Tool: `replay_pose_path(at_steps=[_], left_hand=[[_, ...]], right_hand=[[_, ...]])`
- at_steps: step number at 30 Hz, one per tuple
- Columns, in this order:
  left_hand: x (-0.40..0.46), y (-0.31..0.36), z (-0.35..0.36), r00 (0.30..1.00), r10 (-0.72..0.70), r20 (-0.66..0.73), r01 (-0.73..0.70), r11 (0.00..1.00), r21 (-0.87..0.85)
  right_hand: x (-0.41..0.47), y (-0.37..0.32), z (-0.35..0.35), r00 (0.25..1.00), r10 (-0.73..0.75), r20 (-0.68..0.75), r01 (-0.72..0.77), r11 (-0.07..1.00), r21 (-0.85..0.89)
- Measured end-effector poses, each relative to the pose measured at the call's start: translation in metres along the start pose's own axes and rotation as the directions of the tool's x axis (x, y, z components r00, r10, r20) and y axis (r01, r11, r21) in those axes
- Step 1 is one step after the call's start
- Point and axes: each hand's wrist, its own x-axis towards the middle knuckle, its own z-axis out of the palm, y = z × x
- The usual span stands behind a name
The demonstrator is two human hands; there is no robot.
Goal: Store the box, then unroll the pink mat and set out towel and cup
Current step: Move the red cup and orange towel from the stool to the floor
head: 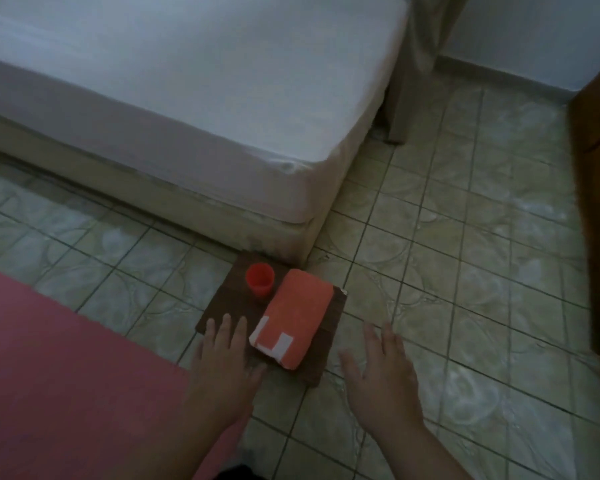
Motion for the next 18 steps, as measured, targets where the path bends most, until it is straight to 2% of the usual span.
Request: replay_pose_path(at_steps=[4, 6, 8, 13, 18], left_hand=[[0.08, -0.028, 0.042, 0.996, -0.068, -0.061, 0.054, 0.976, -0.213], [0.124, -0.045, 0.066, 0.99, -0.122, -0.07, 0.091, 0.935, -0.341], [0.165, -0.061, 0.094, 0.987, -0.125, -0.101, 0.074, 0.913, -0.401], [0.24, -0.091, 0.156, 0.98, 0.022, -0.196, -0.118, 0.859, -0.497], [0.28, -0.103, 0.193, 0.936, 0.167, -0.31, -0.323, 0.758, -0.566]], right_hand=[[0.074, -0.011, 0.069, 0.998, -0.054, -0.041, 0.057, 0.996, 0.067], [0.108, -0.015, 0.108, 0.996, -0.078, -0.05, 0.082, 0.994, 0.067], [0.142, -0.018, 0.144, 0.994, -0.094, -0.057, 0.097, 0.994, 0.046], [0.21, -0.023, 0.22, 0.984, -0.109, -0.138, 0.105, 0.994, -0.041], [0.25, -0.027, 0.266, 0.969, -0.121, -0.215, 0.1, 0.989, -0.105]])
